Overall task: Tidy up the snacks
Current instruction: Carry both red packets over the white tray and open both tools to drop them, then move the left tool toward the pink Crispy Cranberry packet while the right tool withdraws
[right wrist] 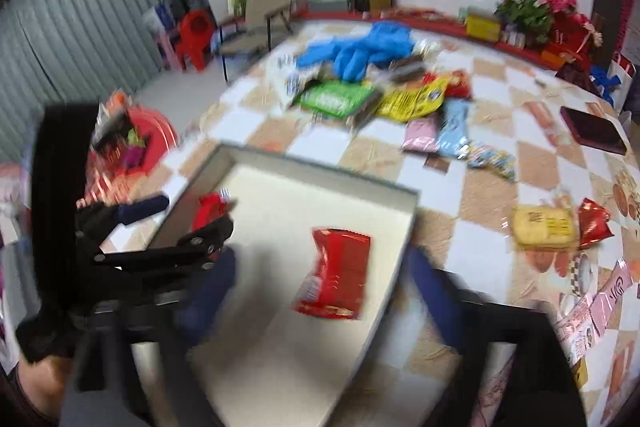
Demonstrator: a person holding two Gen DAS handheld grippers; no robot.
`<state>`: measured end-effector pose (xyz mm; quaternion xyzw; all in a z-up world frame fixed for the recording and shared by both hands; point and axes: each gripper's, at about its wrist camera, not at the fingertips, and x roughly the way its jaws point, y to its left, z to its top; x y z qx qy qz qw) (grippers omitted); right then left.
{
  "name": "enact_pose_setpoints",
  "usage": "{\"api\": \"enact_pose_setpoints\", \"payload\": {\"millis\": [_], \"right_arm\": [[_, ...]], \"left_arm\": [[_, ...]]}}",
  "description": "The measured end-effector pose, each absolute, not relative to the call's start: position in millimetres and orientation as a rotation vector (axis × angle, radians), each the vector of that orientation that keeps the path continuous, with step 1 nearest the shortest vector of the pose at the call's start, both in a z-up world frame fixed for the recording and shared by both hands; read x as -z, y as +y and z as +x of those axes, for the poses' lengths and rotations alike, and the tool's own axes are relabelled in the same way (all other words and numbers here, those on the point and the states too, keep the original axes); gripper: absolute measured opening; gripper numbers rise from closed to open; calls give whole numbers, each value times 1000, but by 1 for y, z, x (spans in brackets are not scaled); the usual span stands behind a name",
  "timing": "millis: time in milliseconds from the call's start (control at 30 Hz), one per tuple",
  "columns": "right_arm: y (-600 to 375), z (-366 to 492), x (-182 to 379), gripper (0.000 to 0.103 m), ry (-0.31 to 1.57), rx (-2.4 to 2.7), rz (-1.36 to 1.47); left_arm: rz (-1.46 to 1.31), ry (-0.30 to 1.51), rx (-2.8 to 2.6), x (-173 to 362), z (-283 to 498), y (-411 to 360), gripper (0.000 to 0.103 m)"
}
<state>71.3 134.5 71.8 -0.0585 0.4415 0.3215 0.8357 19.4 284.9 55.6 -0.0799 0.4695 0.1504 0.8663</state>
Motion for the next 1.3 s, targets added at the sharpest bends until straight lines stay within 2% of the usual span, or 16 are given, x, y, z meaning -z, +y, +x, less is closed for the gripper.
{"api": "enact_pose_setpoints", "payload": {"millis": [267,467,633,700,767,1067,1133,1200,1300], "right_arm": [[41,55,-88,93,855,-599,16],[-68,32,-53,93,885,-365,1],[-133,24,-21,93,927,-176,-88],[-149,26,-11,93,973,-147,-87],[-158,27,-3,103,987,-145,-82],[-157,28,0,103,986,-171,-85],[-158,28,0,103,985,-174,-83],[-158,27,0,103,984,-174,-84],[-158,27,0,103,984,-174,-84]], "left_arm": [[-198,945,-196,-69,-19,222,79],[-117,941,30,-70,-33,92,79],[6,977,95,-45,-9,24,79],[10,990,64,-35,5,22,79],[-8,993,44,-30,20,24,79],[27,1007,53,-7,55,19,78],[21,990,59,-8,53,18,73],[37,961,74,-9,48,17,58],[28,938,81,-9,35,19,57]]}}
